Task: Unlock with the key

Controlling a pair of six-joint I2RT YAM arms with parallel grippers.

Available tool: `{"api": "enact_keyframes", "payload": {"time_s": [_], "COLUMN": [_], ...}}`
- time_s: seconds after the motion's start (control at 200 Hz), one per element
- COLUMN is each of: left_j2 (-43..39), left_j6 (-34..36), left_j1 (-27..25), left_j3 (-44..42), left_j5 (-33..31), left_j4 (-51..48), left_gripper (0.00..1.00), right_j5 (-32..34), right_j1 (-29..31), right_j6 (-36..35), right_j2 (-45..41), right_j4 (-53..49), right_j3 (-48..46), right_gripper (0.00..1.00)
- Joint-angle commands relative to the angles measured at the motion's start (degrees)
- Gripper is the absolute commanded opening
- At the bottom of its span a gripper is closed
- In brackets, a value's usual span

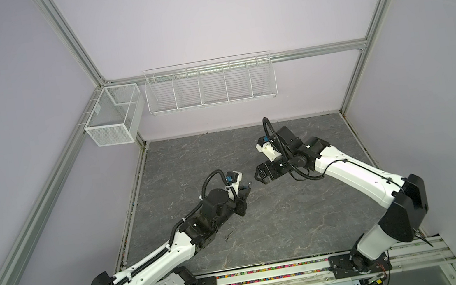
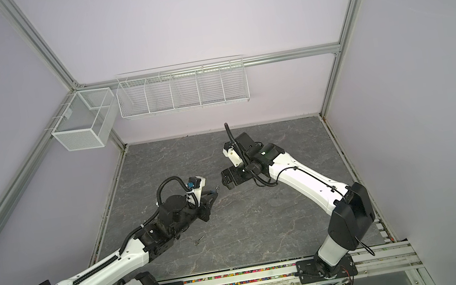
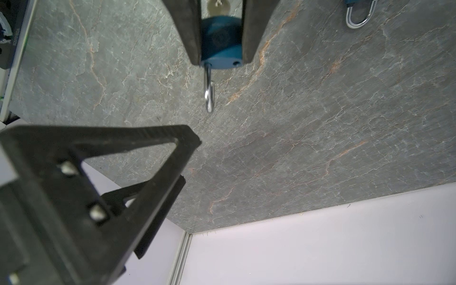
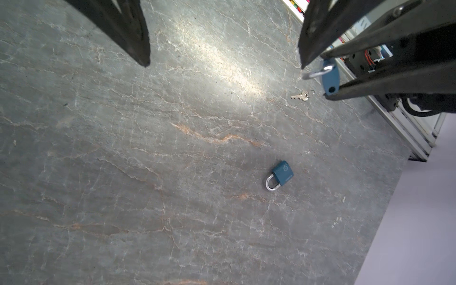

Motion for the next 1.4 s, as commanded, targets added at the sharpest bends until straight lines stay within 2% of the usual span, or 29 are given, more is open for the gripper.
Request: {"api": "enact_keyframes", "payload": {"time_s": [0.0, 0.175, 0.355, 0.865, 1.085, 1.175, 1.275, 1.334, 1.399], "left_j2": [0.52, 0.79, 0.88, 1.7, 2.91, 4.55, 7.54, 10.36, 13.99], "left_j6": [1.76, 2.08, 2.15, 0.93, -0.37, -1.88, -5.98, -7.22, -10.72], "left_j1": [0.25, 0.21, 0.23, 0.27, 0.29, 0.34, 0.46, 0.63, 0.66], "left_j3": [1.62, 2.08, 2.78, 3.4, 4.24, 5.68, 8.19, 10.59, 13.65], "left_j5": [1.16, 0.81, 0.86, -1.12, -3.25, -5.03, -9.03, -8.78, -12.15], "left_j4": [1.98, 2.28, 2.07, 2.46, 0.86, -1.27, -4.91, -7.64, -11.42], "left_gripper": [0.0, 0.0, 0.0, 0.0, 0.0, 0.0, 0.0, 0.0, 0.0], "right_j5": [-3.2, -7.81, -8.37, -12.2, -6.76, -2.54, 3.76, 4.5, 4.84], "right_j1": [-0.26, -1.06, -1.49, -2.76, -3.48, -3.9, -4.24, -4.49, -4.56], "right_j6": [-1.86, -2.46, -3.2, -2.24, -1.53, -0.37, 2.72, 4.74, 6.69], "right_j2": [2.56, 5.27, 7.48, 0.34, -2.7, -5.1, -8.24, -10.62, -13.06], "right_j4": [1.83, 4.23, 3.45, 7.39, 6.09, 6.17, 7.13, 9.43, 11.99], "right_j3": [2.26, 3.53, 3.62, -4.68, -7.51, -10.06, -14.03, -17.45, -21.0], "right_gripper": [0.95, 0.96, 0.97, 0.97, 0.97, 0.97, 0.98, 0.98, 0.98]}}
